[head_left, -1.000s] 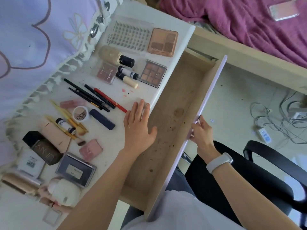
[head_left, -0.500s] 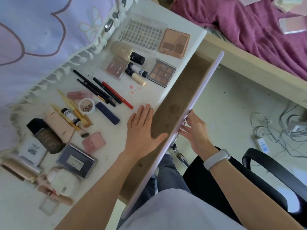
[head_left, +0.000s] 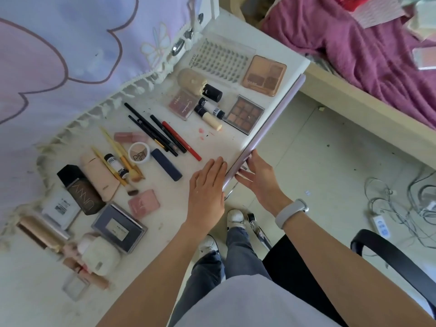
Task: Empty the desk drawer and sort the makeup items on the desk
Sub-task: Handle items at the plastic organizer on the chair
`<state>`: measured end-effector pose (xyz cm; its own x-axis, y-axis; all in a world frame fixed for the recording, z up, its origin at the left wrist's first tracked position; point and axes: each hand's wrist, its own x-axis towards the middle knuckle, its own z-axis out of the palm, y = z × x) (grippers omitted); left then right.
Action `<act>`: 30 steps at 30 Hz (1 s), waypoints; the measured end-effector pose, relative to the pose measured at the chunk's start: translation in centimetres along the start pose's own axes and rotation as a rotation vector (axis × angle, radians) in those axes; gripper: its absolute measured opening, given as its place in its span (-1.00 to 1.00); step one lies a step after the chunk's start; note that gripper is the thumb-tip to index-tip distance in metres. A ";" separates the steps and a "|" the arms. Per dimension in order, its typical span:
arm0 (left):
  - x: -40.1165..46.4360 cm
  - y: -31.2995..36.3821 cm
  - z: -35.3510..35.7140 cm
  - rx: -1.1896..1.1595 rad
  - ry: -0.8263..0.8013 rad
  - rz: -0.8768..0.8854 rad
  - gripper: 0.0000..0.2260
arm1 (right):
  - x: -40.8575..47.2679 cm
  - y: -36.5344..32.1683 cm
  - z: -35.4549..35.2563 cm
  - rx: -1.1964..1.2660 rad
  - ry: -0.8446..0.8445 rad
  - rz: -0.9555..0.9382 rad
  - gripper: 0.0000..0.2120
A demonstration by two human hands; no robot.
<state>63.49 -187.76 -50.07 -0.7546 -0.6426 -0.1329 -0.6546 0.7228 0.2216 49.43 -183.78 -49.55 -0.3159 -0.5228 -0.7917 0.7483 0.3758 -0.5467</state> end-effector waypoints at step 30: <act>-72.8 -10.6 -13.1 -0.143 0.553 -1.509 -0.63 | -44.9 40.6 32.6 -1.855 -1.493 -1.120 -0.72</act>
<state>125.98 -151.94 -30.06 0.6699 -0.7415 0.0380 -0.7141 -0.6295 0.3061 113.02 -170.03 -27.25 0.8761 -0.4688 -0.1128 -0.4410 -0.6844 -0.5806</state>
